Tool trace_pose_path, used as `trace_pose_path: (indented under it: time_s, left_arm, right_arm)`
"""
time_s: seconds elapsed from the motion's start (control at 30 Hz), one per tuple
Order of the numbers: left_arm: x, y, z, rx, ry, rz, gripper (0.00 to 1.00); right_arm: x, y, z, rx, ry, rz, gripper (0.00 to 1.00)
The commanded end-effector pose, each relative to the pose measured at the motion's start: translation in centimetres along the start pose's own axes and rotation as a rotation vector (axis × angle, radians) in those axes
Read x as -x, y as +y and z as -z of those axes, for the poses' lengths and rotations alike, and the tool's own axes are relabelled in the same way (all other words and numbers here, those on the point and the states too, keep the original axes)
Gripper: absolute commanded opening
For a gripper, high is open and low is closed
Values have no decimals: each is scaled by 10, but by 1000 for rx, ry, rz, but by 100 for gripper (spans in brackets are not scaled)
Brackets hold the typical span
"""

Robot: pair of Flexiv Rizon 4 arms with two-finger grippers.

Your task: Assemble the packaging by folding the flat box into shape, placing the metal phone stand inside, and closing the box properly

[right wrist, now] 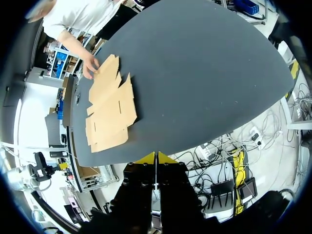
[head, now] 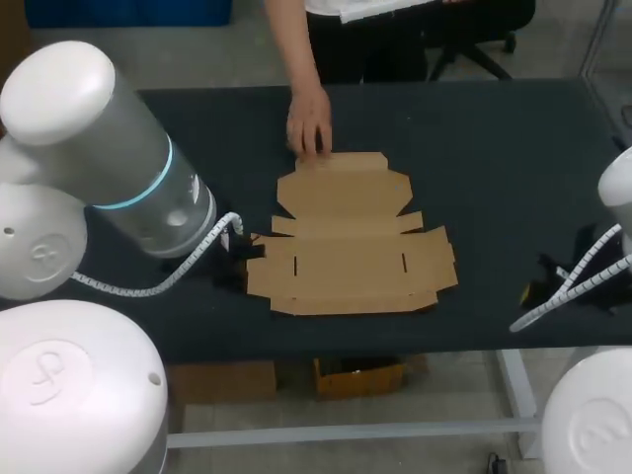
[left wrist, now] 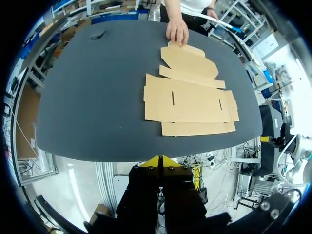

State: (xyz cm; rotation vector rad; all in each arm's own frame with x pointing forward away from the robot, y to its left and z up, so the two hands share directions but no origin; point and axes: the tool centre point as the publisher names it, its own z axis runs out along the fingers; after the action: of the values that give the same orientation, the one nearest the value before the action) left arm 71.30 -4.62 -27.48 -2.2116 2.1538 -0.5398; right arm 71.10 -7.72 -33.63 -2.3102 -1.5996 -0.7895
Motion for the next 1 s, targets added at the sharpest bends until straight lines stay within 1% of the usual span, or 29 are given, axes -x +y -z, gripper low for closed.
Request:
trace_pose_path:
  time_s: [0.03,0.2,0.4,0.5,0.67,0.8,0.9,0.93,1.0]
  left_arm:
    - [11,3,2,-6,21,-4,0]
    - [17,-3,-1,-2,27,-4,0]
    - [23,-15,0,-11,46,-1,0]
    - [26,-18,-1,-8,50,2,0]
    - [29,-19,-1,6,49,3,0]
    - [29,-15,-1,7,51,-7,0]
    - [27,-13,-3,16,40,-25,0]
    - [27,-13,-3,18,38,-28,9]
    - [25,-14,-4,23,35,-32,17]
  right_arm:
    - [3,4,0,-14,155,1,0]
    - [7,8,-1,-17,150,-8,0]
    - [10,18,1,-12,184,-18,0]
    - [9,22,3,-6,186,-22,0]
    - [9,23,3,-13,182,-14,0]
    - [9,23,2,-39,186,7,0]
    - [9,23,-1,-82,183,36,0]
    - [8,25,-3,-99,174,45,0]
    - [6,29,-7,-130,161,60,0]
